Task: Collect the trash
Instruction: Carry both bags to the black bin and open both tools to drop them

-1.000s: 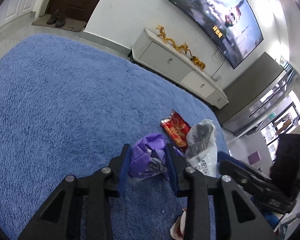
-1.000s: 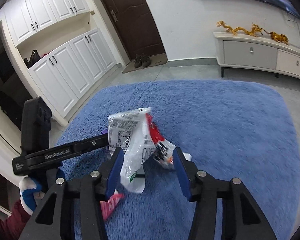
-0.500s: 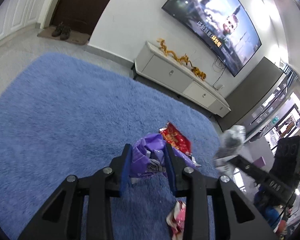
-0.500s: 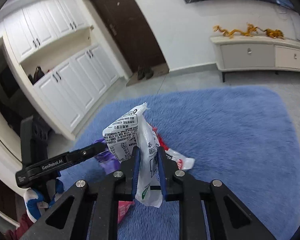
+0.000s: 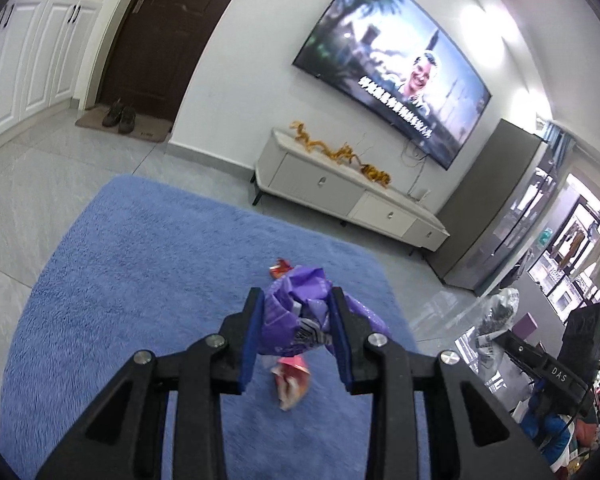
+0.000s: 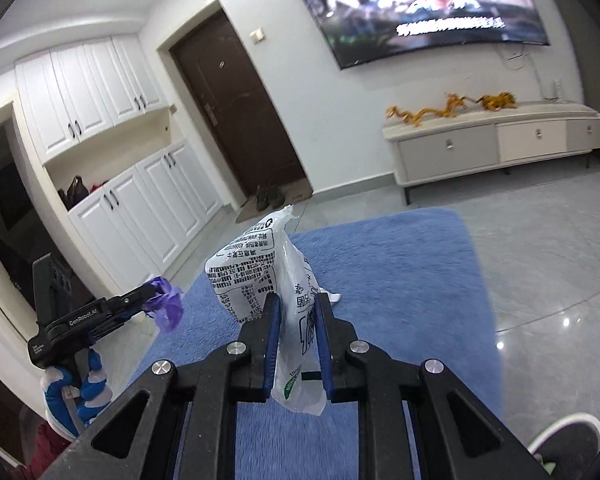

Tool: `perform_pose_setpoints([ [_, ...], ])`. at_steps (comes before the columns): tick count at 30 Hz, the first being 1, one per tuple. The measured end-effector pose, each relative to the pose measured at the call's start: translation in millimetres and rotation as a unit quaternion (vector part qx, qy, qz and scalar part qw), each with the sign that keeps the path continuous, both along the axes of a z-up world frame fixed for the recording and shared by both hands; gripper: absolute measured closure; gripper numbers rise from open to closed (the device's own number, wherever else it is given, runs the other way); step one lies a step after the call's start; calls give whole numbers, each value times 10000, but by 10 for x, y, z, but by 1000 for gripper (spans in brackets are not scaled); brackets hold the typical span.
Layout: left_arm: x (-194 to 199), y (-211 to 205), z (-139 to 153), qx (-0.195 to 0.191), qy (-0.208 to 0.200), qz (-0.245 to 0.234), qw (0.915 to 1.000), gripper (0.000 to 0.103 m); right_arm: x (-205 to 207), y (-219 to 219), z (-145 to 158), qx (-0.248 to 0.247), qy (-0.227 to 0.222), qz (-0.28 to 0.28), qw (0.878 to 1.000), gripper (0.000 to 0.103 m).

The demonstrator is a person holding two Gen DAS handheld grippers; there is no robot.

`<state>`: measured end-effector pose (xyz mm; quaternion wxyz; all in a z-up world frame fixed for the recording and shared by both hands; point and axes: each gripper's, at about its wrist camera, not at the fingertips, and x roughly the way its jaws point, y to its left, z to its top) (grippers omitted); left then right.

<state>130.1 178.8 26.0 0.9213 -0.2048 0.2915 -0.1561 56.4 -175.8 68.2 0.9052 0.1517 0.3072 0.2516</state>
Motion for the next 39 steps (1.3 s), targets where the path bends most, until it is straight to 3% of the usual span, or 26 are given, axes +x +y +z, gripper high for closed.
perform_pose_setpoints([
  [12, -674, -646, 567, 0, -536, -500, 9973, 73, -977, -787, 449, 283, -598, -748, 9950, 87],
  [22, -927, -1570, 795, 94, -694, -1208, 9902, 73, -1438, -1500, 383, 605, -689, -1409, 9858, 87],
  [32, -935, -2782, 583, 438, -413, -2102, 9758, 73, -1632, -2190, -24, 506, -332, -2273, 9719, 87],
  [39, -910, -3775, 214, 840, -45, -2761, 9574, 73, -1603, -2576, -482, 570, 176, -2647, 9625, 87],
])
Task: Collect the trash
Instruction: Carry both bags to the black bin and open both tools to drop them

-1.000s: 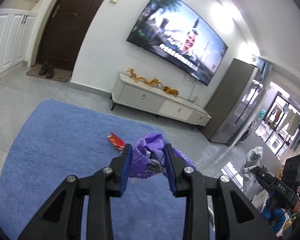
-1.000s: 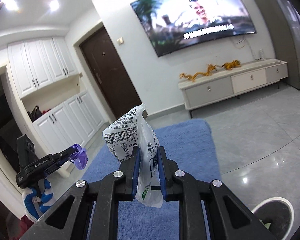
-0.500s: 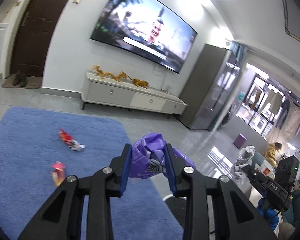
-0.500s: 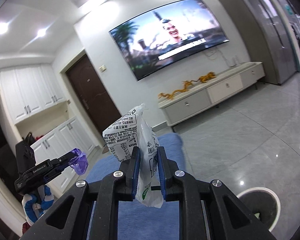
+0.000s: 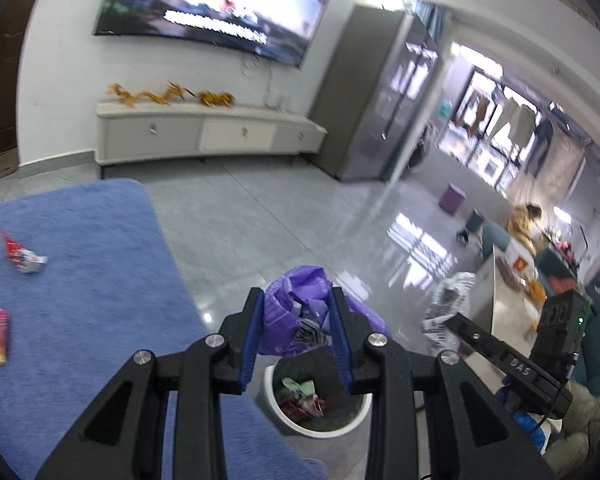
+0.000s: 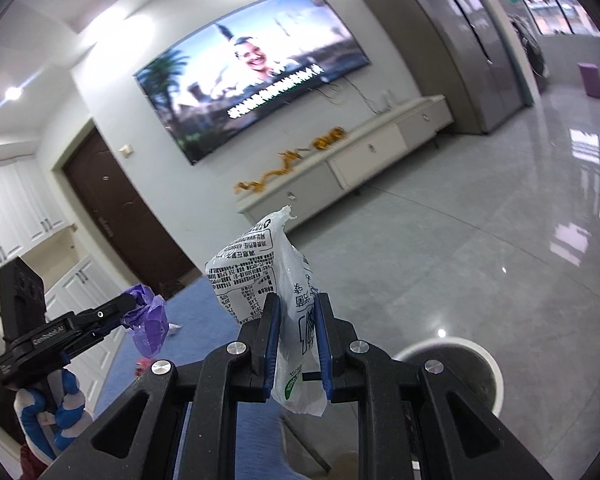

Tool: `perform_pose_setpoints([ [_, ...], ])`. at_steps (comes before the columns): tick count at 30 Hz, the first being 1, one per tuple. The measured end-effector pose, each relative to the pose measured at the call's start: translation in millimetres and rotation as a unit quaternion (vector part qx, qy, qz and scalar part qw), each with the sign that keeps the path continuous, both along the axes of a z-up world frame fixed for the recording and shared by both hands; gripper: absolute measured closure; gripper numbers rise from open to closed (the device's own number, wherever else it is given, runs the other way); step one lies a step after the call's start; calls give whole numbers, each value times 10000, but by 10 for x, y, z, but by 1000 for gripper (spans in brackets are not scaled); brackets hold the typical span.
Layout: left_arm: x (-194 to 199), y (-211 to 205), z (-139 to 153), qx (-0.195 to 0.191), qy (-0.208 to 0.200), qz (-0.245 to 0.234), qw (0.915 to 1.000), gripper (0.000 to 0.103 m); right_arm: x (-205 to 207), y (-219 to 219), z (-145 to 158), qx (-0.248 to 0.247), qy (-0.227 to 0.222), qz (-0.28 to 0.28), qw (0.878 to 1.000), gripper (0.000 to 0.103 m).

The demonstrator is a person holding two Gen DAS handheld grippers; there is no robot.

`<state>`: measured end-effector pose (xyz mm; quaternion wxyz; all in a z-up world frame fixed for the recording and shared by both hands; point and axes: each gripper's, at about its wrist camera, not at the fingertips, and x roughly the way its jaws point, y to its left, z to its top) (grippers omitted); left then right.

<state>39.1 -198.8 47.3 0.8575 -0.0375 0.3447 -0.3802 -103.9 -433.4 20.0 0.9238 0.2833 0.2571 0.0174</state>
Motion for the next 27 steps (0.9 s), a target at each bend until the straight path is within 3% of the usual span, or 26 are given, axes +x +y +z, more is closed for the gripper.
perform_pose_setpoints([
  [9, 51, -904, -553, 524, 447, -484, 9964, 73, 57, -336, -609, 393, 785, -194, 9960, 86],
  [20, 238, -1557, -1301, 1211, 838, -659, 9869, 72, 193, -473, -1151, 573, 1557, -299, 9857, 86],
  [27, 395, -1827, -1662, 1424, 1082, -809, 9805, 71, 269, -512, -1398, 608, 1974, -383, 9777, 86],
])
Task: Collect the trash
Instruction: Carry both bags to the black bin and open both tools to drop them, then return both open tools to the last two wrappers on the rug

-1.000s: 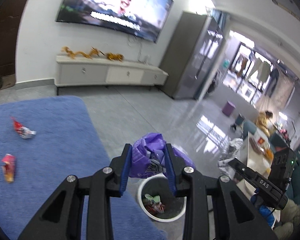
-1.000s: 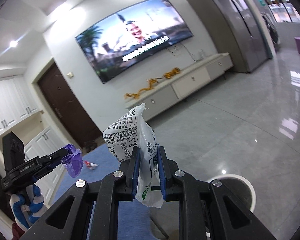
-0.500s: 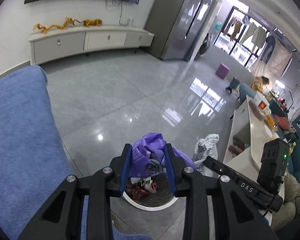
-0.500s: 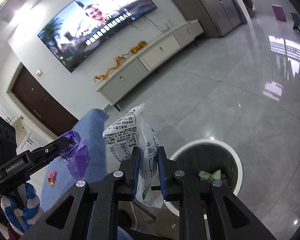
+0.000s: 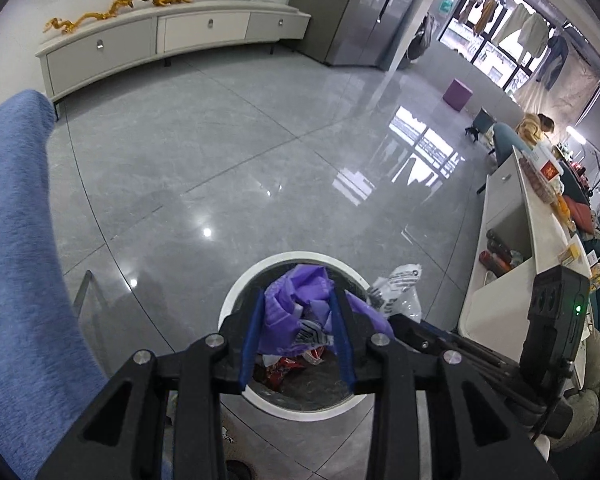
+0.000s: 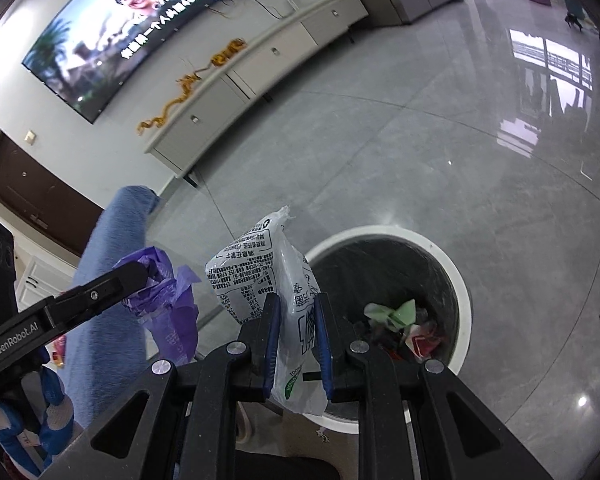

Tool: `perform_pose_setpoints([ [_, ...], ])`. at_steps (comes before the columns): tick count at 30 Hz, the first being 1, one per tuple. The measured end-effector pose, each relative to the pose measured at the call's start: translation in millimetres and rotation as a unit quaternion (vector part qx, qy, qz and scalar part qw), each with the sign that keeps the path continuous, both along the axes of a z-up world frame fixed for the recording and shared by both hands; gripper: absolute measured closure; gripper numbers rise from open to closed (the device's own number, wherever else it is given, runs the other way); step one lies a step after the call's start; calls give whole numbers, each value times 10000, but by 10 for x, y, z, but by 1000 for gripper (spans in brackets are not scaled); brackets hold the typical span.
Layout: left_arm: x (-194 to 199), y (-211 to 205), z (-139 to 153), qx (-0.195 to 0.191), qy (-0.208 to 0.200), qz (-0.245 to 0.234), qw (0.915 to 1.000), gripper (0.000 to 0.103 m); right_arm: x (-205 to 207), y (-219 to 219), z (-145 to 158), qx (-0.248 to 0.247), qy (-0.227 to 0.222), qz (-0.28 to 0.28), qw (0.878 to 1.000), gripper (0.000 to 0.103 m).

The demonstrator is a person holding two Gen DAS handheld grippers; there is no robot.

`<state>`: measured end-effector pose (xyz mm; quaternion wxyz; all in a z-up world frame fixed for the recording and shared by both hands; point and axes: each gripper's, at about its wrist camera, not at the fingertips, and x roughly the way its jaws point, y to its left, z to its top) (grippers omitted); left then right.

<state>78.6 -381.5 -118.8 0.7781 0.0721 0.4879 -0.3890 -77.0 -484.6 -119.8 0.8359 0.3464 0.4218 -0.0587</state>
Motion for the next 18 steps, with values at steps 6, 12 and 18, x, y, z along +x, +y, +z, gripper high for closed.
perform_pose_setpoints([
  [6, 53, -151, -168, 106, 123, -24, 9999, 70, 25, -43, -125, 62, 222, -56, 9997, 86],
  [12, 100, -183, -272, 33, 475, -17, 9989, 54, 8, -60, -180, 72, 365, -150, 9992, 76],
  [18, 122, -98, -251, -115, 557, -40, 9984, 46, -61, -58, -132, -13, 390, -252, 9989, 64],
])
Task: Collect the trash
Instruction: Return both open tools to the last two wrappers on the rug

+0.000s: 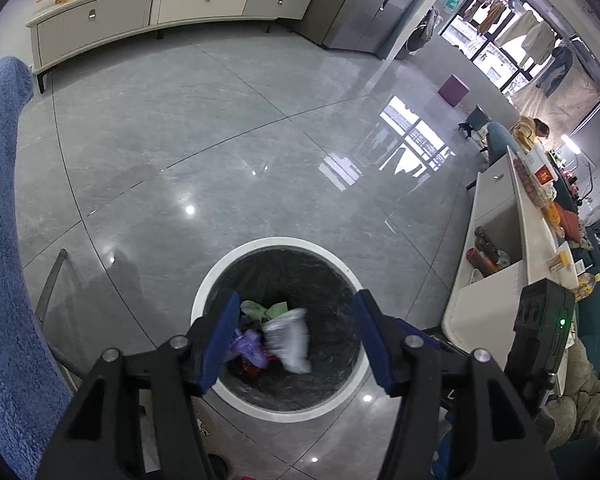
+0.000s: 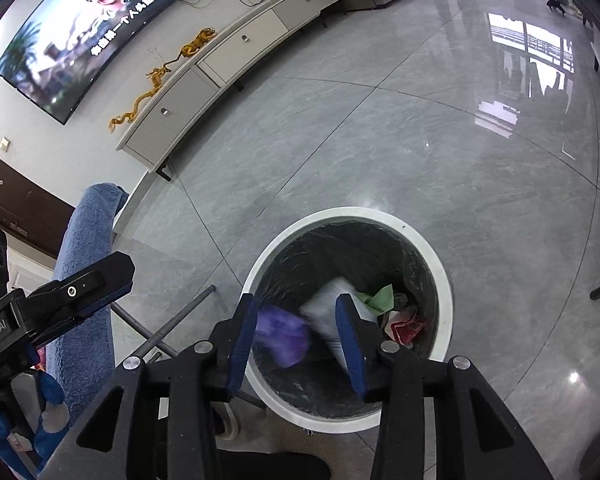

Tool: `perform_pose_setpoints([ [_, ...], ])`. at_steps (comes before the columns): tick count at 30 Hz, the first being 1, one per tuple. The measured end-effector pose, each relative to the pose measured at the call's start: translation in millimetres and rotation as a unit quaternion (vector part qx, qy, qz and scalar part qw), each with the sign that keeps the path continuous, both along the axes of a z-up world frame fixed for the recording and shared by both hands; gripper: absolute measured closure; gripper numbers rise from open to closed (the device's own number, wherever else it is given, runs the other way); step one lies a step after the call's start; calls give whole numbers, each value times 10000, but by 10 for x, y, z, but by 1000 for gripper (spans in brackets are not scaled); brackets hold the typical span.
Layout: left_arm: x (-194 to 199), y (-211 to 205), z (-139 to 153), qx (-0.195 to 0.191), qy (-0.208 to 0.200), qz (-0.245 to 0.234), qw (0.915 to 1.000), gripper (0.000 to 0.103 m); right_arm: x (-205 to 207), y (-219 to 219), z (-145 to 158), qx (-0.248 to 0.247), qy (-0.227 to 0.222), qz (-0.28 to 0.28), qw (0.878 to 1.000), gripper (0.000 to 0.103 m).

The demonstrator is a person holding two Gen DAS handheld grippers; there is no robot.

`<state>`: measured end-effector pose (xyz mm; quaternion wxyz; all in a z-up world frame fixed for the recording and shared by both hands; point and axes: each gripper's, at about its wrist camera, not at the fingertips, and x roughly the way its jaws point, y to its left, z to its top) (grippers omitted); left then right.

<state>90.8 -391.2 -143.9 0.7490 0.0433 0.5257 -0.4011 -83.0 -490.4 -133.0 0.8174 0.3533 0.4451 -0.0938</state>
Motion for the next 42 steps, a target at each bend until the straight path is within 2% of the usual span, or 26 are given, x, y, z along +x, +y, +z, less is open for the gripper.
perform_pose_setpoints([
  [6, -47, 88, 122, -109, -55, 17, 9999, 46, -88, 22, 146, -108, -68, -86, 9999, 59],
  [11, -121, 274, 347, -257, -307, 109, 9991, 46, -139, 62, 383, -334, -202, -101, 9992, 58],
  [15, -217, 521, 606, -330, -733, 270, 9964, 45, -140, 185, 660, -603, -429, -13, 9973, 48],
  [17, -273, 716, 770, -395, -986, 429, 9934, 44, -138, 301, 830, -791, -580, 102, 9951, 48],
  [20, -352, 988, 958, -428, -1335, 682, 9878, 36, -117, 503, 1044, -1042, -770, 290, 9911, 43],
  [22, -398, 1234, 1091, -431, -1606, 919, 9818, 34, -103, 658, 1177, -1215, -890, 422, 9877, 38],
  [27, -486, 1833, 1363, -446, -2068, 1492, 9659, 33, -94, 1013, 1473, -1494, -1228, 711, 9785, 35],
  [32, -619, 2471, 1628, -328, -2604, 2117, 9414, 33, -81, 1325, 1714, -1677, -1561, 987, 9684, 31],
  [35, -760, 2862, 1740, -201, -2930, 2488, 9230, 32, -80, 1527, 1823, -1767, -1725, 1156, 9621, 29],
  [41, -969, 3440, 1833, -57, -3247, 3058, 8950, 26, -77, 1927, 1965, -1896, -1971, 1577, 9489, 23],
  [42, -987, 3473, 1826, -41, -3264, 3103, 8928, 26, -69, 1985, 1985, -1918, -2002, 1635, 9468, 22],
])
